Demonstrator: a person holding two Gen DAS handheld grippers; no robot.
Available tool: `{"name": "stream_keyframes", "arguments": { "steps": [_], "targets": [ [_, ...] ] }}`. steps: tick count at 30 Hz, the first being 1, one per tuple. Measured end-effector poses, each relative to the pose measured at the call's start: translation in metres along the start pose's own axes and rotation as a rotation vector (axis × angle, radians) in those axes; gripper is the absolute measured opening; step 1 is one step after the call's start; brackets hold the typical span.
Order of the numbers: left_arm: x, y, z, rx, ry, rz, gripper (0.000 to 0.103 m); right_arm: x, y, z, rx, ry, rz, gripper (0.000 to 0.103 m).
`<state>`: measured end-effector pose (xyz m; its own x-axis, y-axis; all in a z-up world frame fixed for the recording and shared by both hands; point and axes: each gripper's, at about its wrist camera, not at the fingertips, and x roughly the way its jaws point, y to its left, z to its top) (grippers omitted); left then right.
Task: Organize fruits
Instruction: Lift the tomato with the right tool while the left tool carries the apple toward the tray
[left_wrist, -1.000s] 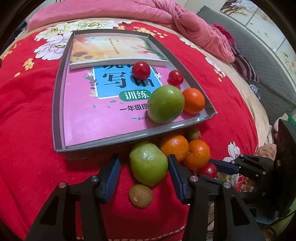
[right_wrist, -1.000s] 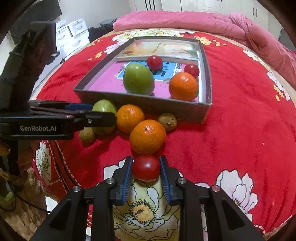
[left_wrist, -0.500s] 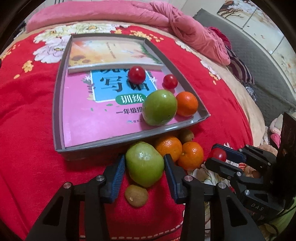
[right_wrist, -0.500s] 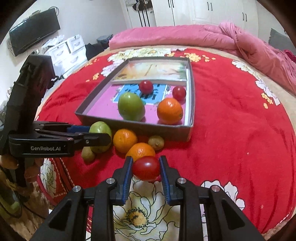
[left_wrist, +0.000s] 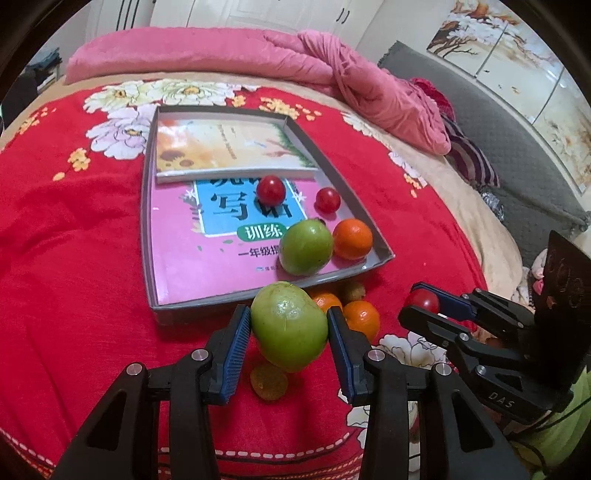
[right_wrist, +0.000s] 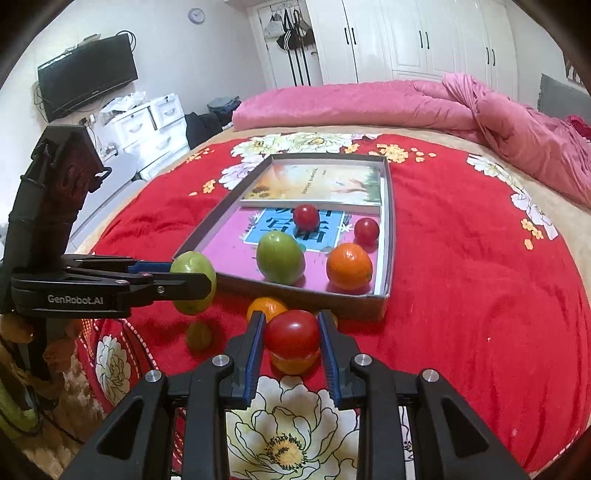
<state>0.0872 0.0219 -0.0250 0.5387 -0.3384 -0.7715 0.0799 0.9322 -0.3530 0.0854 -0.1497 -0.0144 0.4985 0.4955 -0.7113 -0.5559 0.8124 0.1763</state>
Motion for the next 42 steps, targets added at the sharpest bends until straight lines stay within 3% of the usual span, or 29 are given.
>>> {"name": "stream_keyframes", "arguments": {
  "steps": [33,42],
  "targets": [
    [-0.051,0.028,0.019,-0.061,-0.183,0.082,0.044,-0.022,0.008,0.019,-0.101,-0.159,-0.054,0.029],
    [-0.055,0.039,0.021,-0.09,-0.202,0.101,0.044,-0.023,0.003,0.025,-0.104,-0.18,-0.065,0.029]
  ]
}}
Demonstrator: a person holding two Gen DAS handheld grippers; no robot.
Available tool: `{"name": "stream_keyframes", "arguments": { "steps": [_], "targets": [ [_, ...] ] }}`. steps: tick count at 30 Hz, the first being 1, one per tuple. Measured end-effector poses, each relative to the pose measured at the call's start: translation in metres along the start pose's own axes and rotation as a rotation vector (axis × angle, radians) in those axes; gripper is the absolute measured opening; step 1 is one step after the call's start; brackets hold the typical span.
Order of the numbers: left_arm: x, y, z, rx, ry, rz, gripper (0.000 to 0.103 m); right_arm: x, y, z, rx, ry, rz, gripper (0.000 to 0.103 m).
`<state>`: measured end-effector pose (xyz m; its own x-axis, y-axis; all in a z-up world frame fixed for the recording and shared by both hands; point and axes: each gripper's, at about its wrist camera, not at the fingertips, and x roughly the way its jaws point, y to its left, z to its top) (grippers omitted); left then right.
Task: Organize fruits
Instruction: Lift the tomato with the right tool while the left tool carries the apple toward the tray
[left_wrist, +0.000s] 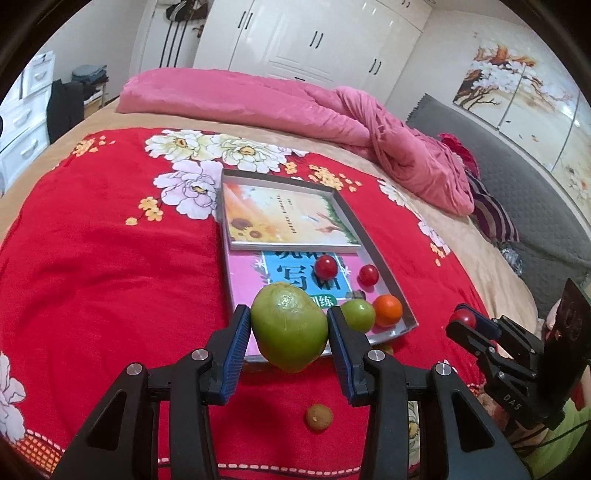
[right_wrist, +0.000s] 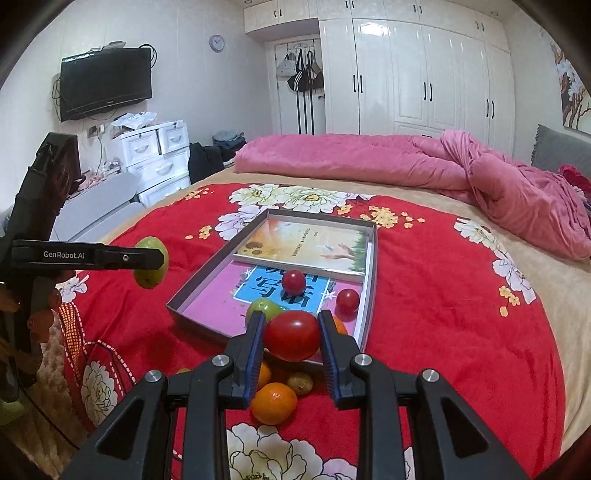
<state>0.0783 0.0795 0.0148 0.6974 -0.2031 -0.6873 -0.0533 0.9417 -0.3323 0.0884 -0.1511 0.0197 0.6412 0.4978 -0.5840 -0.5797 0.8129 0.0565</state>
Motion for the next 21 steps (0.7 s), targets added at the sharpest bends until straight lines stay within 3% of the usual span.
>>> {"name": "stream_keyframes", "arguments": {
  "steps": [21],
  "targets": [
    [0.009,0.011,0.005,-0.028,-0.008,0.021,0.044,0.012,-0.017,0.012,0.006,-0.01,-0.037,0.029]
  ]
}}
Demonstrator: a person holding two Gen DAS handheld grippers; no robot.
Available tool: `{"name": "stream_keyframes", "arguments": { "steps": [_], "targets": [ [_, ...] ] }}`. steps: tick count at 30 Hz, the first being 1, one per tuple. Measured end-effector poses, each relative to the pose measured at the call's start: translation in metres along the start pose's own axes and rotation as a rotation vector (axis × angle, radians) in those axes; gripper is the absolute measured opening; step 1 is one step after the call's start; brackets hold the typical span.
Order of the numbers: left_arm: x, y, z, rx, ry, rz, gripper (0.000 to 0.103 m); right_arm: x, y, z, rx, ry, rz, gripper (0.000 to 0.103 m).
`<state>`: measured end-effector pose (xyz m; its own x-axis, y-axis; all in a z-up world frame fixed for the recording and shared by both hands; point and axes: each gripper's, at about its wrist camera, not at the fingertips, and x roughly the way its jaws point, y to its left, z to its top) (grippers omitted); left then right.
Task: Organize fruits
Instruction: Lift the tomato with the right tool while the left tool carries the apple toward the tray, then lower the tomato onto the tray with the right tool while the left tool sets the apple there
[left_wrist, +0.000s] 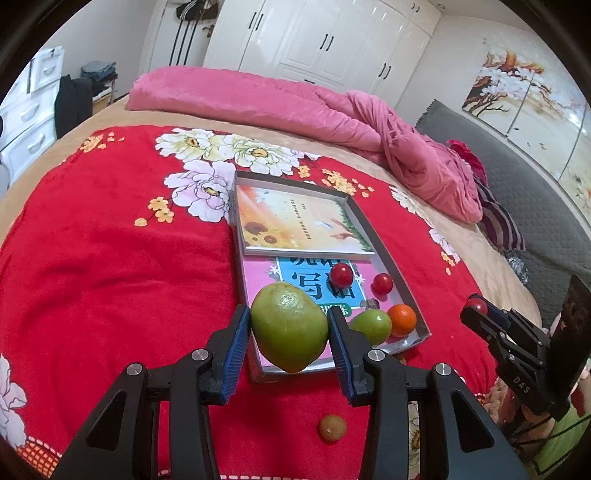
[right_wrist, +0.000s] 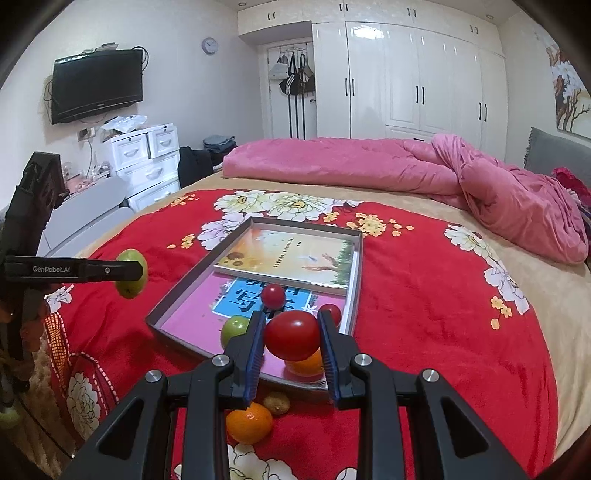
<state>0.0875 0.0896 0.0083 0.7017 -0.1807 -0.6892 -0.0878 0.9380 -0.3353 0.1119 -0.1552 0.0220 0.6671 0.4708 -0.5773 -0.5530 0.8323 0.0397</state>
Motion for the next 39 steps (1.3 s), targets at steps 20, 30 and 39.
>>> {"name": "stream_keyframes", "arguments": {
  "steps": [20,30,39],
  "targets": [
    [0.041,-0.014,-0.004,0.041,0.083,0.006,0.044,0.03,0.002,-0.002,-0.031,0.08,0.041,0.029],
    [0.061,-0.023,-0.008,0.1,0.121,0.023,0.044,0.052,0.016,-0.012,-0.092,0.134,0.056,0.029],
    [0.075,-0.024,-0.012,0.125,0.154,0.042,0.044,0.061,0.02,-0.016,-0.127,0.152,0.049,0.029]
  ]
}}
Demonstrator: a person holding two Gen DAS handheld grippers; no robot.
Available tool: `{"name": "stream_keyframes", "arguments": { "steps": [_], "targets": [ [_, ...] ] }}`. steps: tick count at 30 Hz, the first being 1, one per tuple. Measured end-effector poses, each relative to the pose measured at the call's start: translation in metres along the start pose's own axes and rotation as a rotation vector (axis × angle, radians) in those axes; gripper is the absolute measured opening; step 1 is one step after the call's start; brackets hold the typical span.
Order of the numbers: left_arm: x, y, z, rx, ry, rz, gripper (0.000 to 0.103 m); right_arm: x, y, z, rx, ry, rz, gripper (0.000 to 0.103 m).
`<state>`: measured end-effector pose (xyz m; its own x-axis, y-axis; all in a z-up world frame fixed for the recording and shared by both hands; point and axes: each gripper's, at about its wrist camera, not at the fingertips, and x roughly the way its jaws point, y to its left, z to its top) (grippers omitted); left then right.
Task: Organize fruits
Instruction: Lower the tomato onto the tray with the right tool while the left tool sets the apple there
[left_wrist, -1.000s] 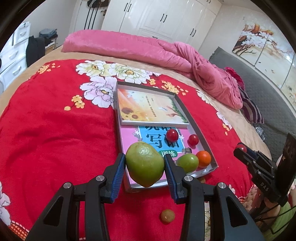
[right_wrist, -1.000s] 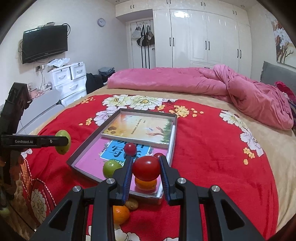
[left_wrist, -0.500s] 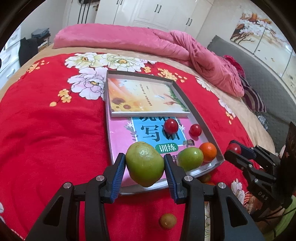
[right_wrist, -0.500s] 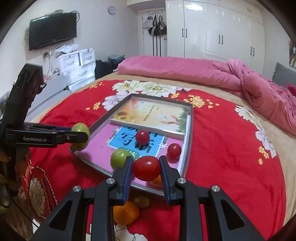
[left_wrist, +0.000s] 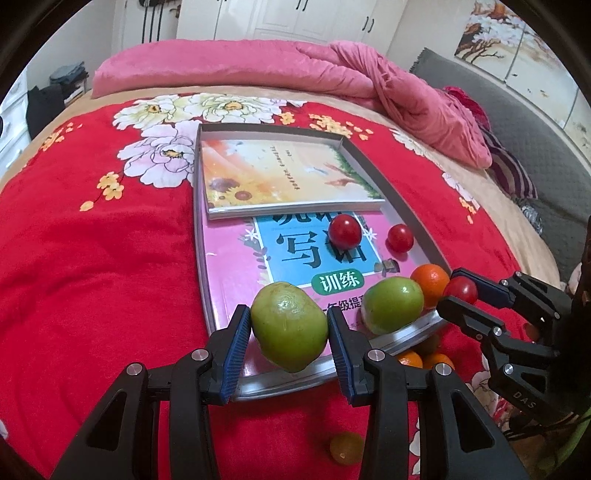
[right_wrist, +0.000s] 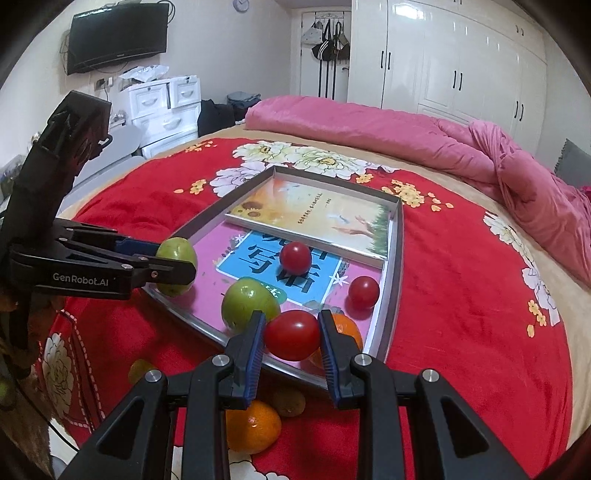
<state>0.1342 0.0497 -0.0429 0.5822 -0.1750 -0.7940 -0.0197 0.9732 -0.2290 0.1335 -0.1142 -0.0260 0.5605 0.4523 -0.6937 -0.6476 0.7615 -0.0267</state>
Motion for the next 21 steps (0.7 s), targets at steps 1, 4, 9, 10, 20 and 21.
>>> {"name": "stream_keyframes", "arguments": {
  "steps": [1,4,9,10,20,21],
  "targets": [
    [0.001,0.0,0.0,0.0,0.003,0.0,0.044,0.001,0.0,0.0,-0.003,0.001,-0.003,0.029],
    [0.003,0.0,-0.001,0.003,0.008,0.002,0.044,0.003,0.0,-0.002,-0.007,0.007,-0.01,0.029],
    [0.005,-0.001,-0.001,0.007,0.013,0.002,0.044,0.007,0.004,-0.004,-0.017,0.013,-0.001,0.029],
    [0.005,-0.001,0.0,0.008,0.015,0.001,0.044,0.009,0.005,-0.004,-0.022,0.016,0.001,0.029],
    [0.006,-0.001,-0.001,0.011,0.017,0.002,0.044,0.013,0.008,-0.007,-0.024,0.025,0.002,0.029],
    [0.006,-0.001,-0.001,0.012,0.016,0.003,0.044,0.013,0.008,-0.007,-0.024,0.025,0.003,0.029]
  ]
}}
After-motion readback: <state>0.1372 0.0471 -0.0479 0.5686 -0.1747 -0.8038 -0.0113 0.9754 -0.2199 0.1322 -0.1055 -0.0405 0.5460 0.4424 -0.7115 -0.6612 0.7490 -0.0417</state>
